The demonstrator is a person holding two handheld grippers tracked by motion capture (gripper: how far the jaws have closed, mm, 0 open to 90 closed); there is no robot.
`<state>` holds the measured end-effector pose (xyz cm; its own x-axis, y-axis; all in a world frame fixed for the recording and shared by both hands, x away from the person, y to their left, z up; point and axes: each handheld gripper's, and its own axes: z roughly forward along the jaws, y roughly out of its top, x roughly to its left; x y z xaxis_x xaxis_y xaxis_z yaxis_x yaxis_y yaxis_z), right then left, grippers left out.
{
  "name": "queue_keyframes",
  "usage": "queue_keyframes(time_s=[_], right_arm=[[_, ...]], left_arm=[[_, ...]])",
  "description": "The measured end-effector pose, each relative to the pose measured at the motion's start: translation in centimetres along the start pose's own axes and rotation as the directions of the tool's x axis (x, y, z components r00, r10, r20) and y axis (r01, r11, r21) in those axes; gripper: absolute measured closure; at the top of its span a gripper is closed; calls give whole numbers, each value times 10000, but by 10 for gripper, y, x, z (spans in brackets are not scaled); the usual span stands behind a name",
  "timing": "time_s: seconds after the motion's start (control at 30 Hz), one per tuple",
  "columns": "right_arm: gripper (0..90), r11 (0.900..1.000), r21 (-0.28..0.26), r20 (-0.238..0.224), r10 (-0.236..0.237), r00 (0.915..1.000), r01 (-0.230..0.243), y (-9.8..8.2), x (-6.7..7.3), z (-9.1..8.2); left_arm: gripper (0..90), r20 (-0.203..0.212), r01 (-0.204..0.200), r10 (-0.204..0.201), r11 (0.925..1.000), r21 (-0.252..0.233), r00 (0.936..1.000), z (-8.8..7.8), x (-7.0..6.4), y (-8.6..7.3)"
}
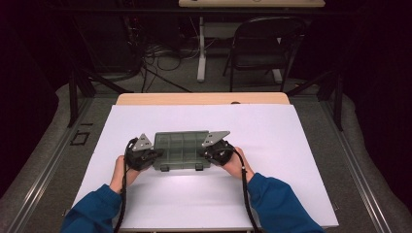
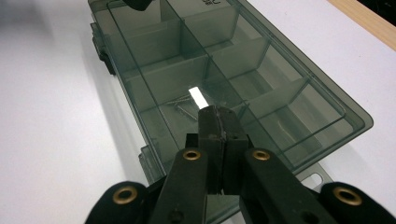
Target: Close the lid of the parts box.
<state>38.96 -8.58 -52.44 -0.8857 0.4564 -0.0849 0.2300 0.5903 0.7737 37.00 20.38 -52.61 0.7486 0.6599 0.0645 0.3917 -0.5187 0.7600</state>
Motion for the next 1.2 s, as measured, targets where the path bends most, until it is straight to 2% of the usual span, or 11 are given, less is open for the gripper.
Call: queue_keyframes(time_s=[0.37, 0.57, 0.7, 0.83, 0.93, 1.2], right_arm=[[899, 9996, -133, -37, 261, 9997, -262, -1, 0, 1], [878, 9995, -226, 45, 227, 9997, -226, -2, 0, 0], [851, 9989, -400, 143, 268, 9995, -262, -1, 2, -1], [763, 9977, -636, 126, 248, 9996, -239, 0, 4, -6], [674, 9947, -970, 149, 345, 9993, -329, 0, 6, -11], [461, 9869, -1551, 192, 472, 9987, -436, 3, 14, -30]], left_arm=[[869, -79, 19, -21, 9998, -174, 10000, 1, -2, -1], [758, -168, 112, -118, 9994, -339, 9998, 1, -2, -2], [618, -181, 291, -301, 9980, -562, 9994, -1, 0, -3], [462, -190, 536, -551, 9960, -718, 9983, -5, -1, -3], [356, -352, 572, -604, 9947, -857, 9976, -9, -4, -2], [178, -558, 438, -507, 9920, -1186, 9972, -24, -12, -1]])
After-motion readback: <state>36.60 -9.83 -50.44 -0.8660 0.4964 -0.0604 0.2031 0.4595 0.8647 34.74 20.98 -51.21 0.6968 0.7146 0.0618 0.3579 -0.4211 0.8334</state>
